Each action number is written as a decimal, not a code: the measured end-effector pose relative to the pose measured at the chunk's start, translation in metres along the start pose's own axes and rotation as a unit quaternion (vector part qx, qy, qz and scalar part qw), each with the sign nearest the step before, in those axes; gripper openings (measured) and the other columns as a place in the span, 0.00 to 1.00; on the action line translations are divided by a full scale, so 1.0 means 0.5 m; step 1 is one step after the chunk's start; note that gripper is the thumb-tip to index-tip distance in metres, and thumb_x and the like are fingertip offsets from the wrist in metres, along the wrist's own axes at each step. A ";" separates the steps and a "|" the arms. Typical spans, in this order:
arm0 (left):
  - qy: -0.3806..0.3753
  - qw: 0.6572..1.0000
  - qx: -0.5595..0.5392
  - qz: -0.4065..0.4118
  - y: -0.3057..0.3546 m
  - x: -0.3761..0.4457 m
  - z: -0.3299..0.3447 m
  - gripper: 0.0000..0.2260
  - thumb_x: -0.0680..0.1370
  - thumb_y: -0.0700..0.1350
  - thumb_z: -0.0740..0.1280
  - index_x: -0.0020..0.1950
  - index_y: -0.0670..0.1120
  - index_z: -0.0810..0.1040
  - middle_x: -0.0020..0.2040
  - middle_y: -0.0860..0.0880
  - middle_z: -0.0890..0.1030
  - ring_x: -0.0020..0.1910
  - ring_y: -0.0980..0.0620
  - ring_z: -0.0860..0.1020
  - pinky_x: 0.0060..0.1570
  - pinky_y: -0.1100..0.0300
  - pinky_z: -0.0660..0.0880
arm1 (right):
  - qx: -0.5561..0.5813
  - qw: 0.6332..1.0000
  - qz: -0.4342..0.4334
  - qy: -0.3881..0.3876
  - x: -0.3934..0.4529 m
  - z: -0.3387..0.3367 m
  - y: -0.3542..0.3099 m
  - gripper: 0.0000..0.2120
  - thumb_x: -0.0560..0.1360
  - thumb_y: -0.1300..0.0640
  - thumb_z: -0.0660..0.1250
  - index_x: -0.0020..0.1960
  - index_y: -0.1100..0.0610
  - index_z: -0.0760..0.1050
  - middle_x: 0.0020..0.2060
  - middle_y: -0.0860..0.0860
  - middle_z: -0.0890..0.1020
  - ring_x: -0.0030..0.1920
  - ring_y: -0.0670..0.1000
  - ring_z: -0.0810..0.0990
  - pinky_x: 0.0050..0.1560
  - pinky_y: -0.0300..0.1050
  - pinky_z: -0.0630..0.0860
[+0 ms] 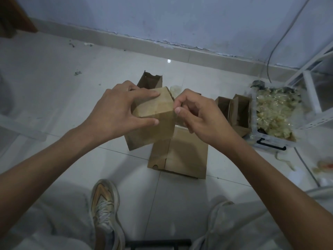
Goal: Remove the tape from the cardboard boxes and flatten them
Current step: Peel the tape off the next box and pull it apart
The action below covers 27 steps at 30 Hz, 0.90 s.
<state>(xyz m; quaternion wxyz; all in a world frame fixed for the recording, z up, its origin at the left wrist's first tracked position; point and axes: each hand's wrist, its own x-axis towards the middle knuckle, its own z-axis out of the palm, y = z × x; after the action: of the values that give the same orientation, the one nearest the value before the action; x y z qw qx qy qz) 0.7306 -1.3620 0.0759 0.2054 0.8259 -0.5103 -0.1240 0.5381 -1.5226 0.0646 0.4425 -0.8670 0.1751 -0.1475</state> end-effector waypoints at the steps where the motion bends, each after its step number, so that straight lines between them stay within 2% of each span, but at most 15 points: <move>1: -0.015 0.998 -0.063 -0.020 0.001 -0.001 -0.003 0.33 0.64 0.75 0.73 0.69 0.71 0.76 0.61 0.56 0.77 0.58 0.56 0.75 0.56 0.58 0.74 | 0.028 1.000 -0.005 -0.009 0.000 -0.008 -0.003 0.03 0.85 0.58 0.65 0.54 0.55 0.77 0.33 0.56 0.78 0.31 0.50 0.76 0.35 0.43 0.78; 3: -0.052 0.979 -0.190 -0.048 0.008 -0.003 -0.012 0.29 0.64 0.67 0.78 0.65 0.69 0.80 0.61 0.60 0.80 0.59 0.61 0.78 0.58 0.60 0.76 | 0.094 0.995 -0.013 -0.027 0.002 -0.023 -0.008 0.04 0.86 0.60 0.64 0.55 0.60 0.76 0.35 0.61 0.77 0.31 0.56 0.76 0.34 0.46 0.77; 6: -0.116 0.937 -0.324 -0.063 0.017 -0.009 -0.026 0.23 0.68 0.55 0.79 0.64 0.62 0.83 0.61 0.60 0.83 0.60 0.61 0.81 0.59 0.58 0.78 | 0.185 0.981 -0.015 -0.047 0.004 -0.038 -0.014 0.06 0.85 0.60 0.64 0.56 0.64 0.74 0.33 0.59 0.76 0.29 0.54 0.73 0.31 0.45 0.70; 8: -0.146 0.922 -0.351 -0.065 0.018 -0.012 -0.029 0.22 0.71 0.53 0.79 0.65 0.60 0.84 0.62 0.59 0.84 0.60 0.60 0.81 0.57 0.59 0.76 | 0.222 0.973 -0.018 -0.057 0.004 -0.043 -0.016 0.05 0.85 0.60 0.64 0.56 0.62 0.74 0.32 0.57 0.75 0.29 0.53 0.73 0.30 0.46 0.67; 10: -0.152 0.918 -0.359 -0.077 0.018 -0.015 -0.026 0.22 0.71 0.56 0.80 0.65 0.61 0.83 0.62 0.59 0.84 0.60 0.60 0.81 0.55 0.58 0.75 | 0.238 0.970 -0.021 -0.051 0.004 -0.044 -0.018 0.03 0.84 0.60 0.65 0.57 0.59 0.75 0.32 0.56 0.75 0.28 0.53 0.72 0.30 0.47 0.68; 12: -0.141 0.917 -0.363 -0.089 0.019 -0.016 -0.018 0.22 0.71 0.56 0.79 0.65 0.61 0.83 0.61 0.59 0.84 0.59 0.60 0.81 0.55 0.58 0.75 | 0.215 0.975 -0.023 -0.042 0.003 -0.044 -0.023 0.14 0.84 0.60 0.65 0.68 0.51 0.74 0.32 0.58 0.74 0.29 0.53 0.72 0.31 0.47 0.72; 13: -0.137 0.916 -0.365 -0.092 0.019 -0.015 -0.015 0.22 0.71 0.56 0.78 0.65 0.60 0.84 0.61 0.59 0.84 0.58 0.61 0.81 0.54 0.59 0.75 | 0.193 0.980 -0.027 -0.042 0.002 -0.045 -0.027 0.21 0.84 0.60 0.65 0.75 0.45 0.70 0.33 0.60 0.74 0.29 0.54 0.73 0.32 0.45 0.74; 14: -0.137 0.915 -0.368 -0.094 0.020 -0.016 -0.013 0.22 0.70 0.55 0.76 0.65 0.60 0.84 0.61 0.60 0.84 0.57 0.62 0.81 0.54 0.61 0.74 | 0.166 0.985 -0.032 -0.042 0.002 -0.046 -0.029 0.26 0.85 0.60 0.65 0.78 0.42 0.66 0.33 0.61 0.74 0.29 0.54 0.73 0.34 0.42 0.75; 15: -0.140 0.913 -0.371 -0.097 0.021 -0.016 -0.012 0.22 0.70 0.55 0.76 0.65 0.60 0.84 0.60 0.60 0.84 0.56 0.63 0.82 0.53 0.63 0.74 | 0.136 0.989 -0.041 -0.042 0.002 -0.047 -0.032 0.26 0.85 0.60 0.65 0.79 0.42 0.66 0.33 0.61 0.74 0.29 0.54 0.75 0.34 0.40 0.76; 18: -0.139 0.912 -0.369 -0.109 0.022 -0.015 -0.010 0.22 0.69 0.57 0.76 0.63 0.60 0.85 0.59 0.61 0.84 0.55 0.64 0.81 0.52 0.63 0.74 | 0.016 0.998 -0.051 -0.033 0.008 -0.050 -0.026 0.13 0.84 0.59 0.65 0.67 0.49 0.78 0.34 0.54 0.79 0.32 0.51 0.81 0.37 0.47 0.81; 20: -0.140 0.918 -0.352 -0.117 0.023 -0.012 -0.011 0.21 0.69 0.58 0.76 0.62 0.62 0.85 0.58 0.62 0.84 0.54 0.65 0.81 0.52 0.63 0.74 | -0.047 0.998 -0.038 -0.035 0.012 -0.048 -0.014 0.07 0.84 0.57 0.67 0.60 0.49 0.80 0.36 0.49 0.81 0.35 0.50 0.83 0.42 0.53 0.82; 23: -0.146 0.925 -0.326 -0.129 0.023 -0.005 -0.010 0.22 0.67 0.60 0.76 0.61 0.64 0.85 0.57 0.63 0.84 0.51 0.67 0.80 0.51 0.61 0.73 | -0.126 0.990 -0.057 -0.013 0.013 -0.040 -0.004 0.04 0.83 0.54 0.69 0.55 0.45 0.80 0.40 0.42 0.82 0.39 0.46 0.83 0.43 0.57 0.82; 25: -0.154 0.920 -0.334 -0.139 0.026 -0.004 -0.009 0.23 0.66 0.60 0.76 0.61 0.63 0.85 0.55 0.62 0.85 0.50 0.68 0.80 0.51 0.61 0.72 | -0.184 0.978 -0.099 0.021 0.013 -0.035 0.000 0.04 0.82 0.55 0.69 0.52 0.46 0.81 0.44 0.41 0.81 0.41 0.45 0.81 0.43 0.56 0.80; 27: -0.172 0.909 -0.351 -0.142 0.027 -0.006 -0.009 0.22 0.67 0.59 0.77 0.62 0.60 0.85 0.54 0.60 0.86 0.51 0.67 0.82 0.52 0.61 0.72 | -0.190 0.973 -0.126 0.042 0.013 -0.035 0.003 0.03 0.82 0.56 0.69 0.50 0.49 0.81 0.45 0.41 0.81 0.42 0.46 0.80 0.43 0.53 0.79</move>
<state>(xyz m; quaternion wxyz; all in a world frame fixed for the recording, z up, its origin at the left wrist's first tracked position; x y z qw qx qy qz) 0.7204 -1.3637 0.0864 0.3710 0.7303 -0.3383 -0.4632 0.5365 -1.5388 0.0739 0.2397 -0.9434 0.1078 -0.2022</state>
